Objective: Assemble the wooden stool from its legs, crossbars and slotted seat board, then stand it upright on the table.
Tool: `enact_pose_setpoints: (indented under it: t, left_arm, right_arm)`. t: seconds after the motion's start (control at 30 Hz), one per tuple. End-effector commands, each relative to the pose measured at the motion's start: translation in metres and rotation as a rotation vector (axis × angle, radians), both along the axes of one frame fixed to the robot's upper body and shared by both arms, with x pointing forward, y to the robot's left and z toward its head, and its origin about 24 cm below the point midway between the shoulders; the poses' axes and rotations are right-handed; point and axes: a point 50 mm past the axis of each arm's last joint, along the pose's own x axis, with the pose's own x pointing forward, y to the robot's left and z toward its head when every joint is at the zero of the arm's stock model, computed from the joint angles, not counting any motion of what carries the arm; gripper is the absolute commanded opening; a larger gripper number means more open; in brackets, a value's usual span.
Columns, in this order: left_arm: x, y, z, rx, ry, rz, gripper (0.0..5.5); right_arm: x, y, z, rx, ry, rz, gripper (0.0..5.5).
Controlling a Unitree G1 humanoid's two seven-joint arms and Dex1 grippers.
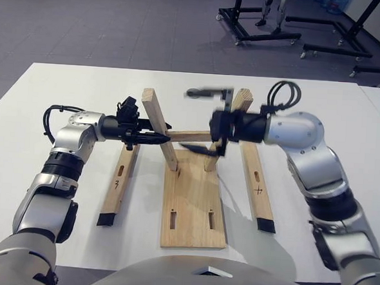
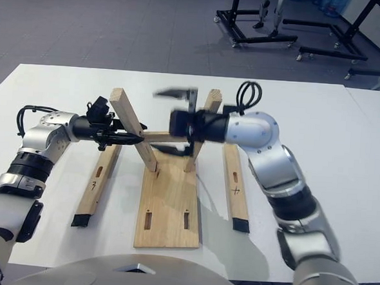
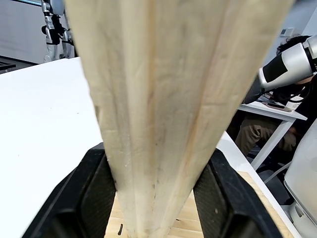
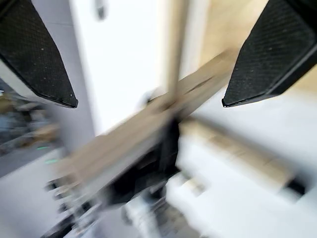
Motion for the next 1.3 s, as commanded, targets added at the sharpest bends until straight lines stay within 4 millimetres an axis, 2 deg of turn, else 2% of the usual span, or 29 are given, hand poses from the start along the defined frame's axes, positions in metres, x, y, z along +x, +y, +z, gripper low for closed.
enact_pose_setpoints:
  t: [0.03, 0.17, 0.33, 0.43, 0.5, 0.73, 0.87, 0.93, 0.97, 1.07, 1.13, 1.2, 1.3]
  left_arm:
    - [-0.017, 0.006, -0.038, 0.123, 0.16, 0.01, 2.13]
    - [-0.018, 0.005, -0.038, 0.123, 0.161, 0.006, 2.13]
    - [-0.019, 0.005, -0.039, 0.121, 0.166, 0.005, 2.13]
    - [-0.02, 0.006, -0.039, 0.12, 0.168, 0.007, 2.13]
    - [-0.02, 0.006, -0.039, 0.119, 0.168, 0.01, 2.13]
    - [-0.021, 0.009, -0.039, 0.119, 0.169, 0.011, 2.13]
    - [-0.022, 0.013, -0.037, 0.125, 0.17, 0.016, 2.13]
    - [-0.022, 0.014, -0.036, 0.126, 0.171, 0.02, 2.13]
    - [-0.022, 0.014, -0.036, 0.126, 0.169, 0.02, 2.13]
    - [-0.02, 0.013, -0.034, 0.126, 0.164, 0.015, 2.13]
    - [-0.02, 0.014, -0.034, 0.129, 0.161, 0.011, 2.13]
    - [-0.02, 0.015, -0.033, 0.134, 0.161, 0.009, 2.13]
    - [-0.019, 0.017, -0.032, 0.135, 0.162, 0.015, 2.13]
  right_arm:
    - [0.012, 0.008, 0.006, 0.064, -0.06, -0.079, 5.37]
    - [0.015, 0.012, -0.022, -0.133, -0.17, -0.109, 5.37]
    - [0.017, 0.009, -0.077, -0.481, -0.291, -0.128, 5.37]
    - [0.01, 0.009, -0.084, -0.491, -0.247, -0.095, 5.37]
    - [0.011, 0.011, -0.077, -0.431, -0.238, -0.111, 5.37]
    - [0.002, 0.003, -0.021, -0.113, -0.154, -0.063, 5.37]
    - [0.002, -0.03, 0.019, 0.103, -0.057, -0.071, 5.37]
    - [0.012, -0.054, 0.041, 0.27, -0.024, -0.125, 5.37]
    - [0.02, -0.069, 0.045, 0.325, 0.001, -0.175, 5.37]
    - [0.039, -0.113, 0.031, 0.405, 0.133, -0.306, 5.37]
    - [0.041, -0.134, 0.0, 0.354, 0.229, -0.339, 5.37]
    - [0.037, -0.143, -0.032, 0.326, 0.391, -0.325, 5.37]
    - [0.036, -0.147, -0.052, 0.36, 0.488, -0.346, 5.37]
